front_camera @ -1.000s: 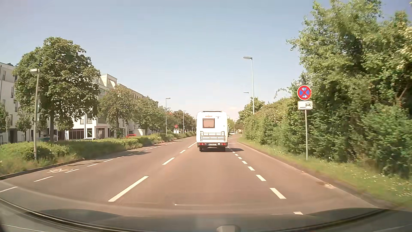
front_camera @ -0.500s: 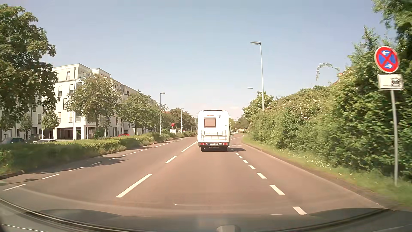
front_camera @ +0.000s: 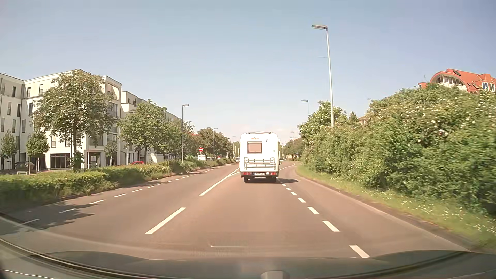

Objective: Follow the waypoints while adhering to traffic rules and regulations

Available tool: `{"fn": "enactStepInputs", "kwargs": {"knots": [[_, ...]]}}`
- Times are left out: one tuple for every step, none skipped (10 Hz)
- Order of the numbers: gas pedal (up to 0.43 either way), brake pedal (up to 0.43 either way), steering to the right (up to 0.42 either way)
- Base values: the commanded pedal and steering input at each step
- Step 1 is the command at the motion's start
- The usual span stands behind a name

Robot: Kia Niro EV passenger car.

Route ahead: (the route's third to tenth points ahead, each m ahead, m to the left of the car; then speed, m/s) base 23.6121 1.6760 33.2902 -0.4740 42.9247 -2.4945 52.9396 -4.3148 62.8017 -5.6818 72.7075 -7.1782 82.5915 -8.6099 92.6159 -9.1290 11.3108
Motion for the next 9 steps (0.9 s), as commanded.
{"fn": "enactStepInputs", "kwargs": {"knots": [[0.047,0.000,0.005],[0.047,0.000,0.005],[0.047,0.000,0.005],[0.047,0.000,0.005],[0.047,0.000,0.006],[0.047,0.000,0.007],[0.047,0.000,0.007],[0.047,0.000,0.008],[0.059,0.000,0.009]]}}
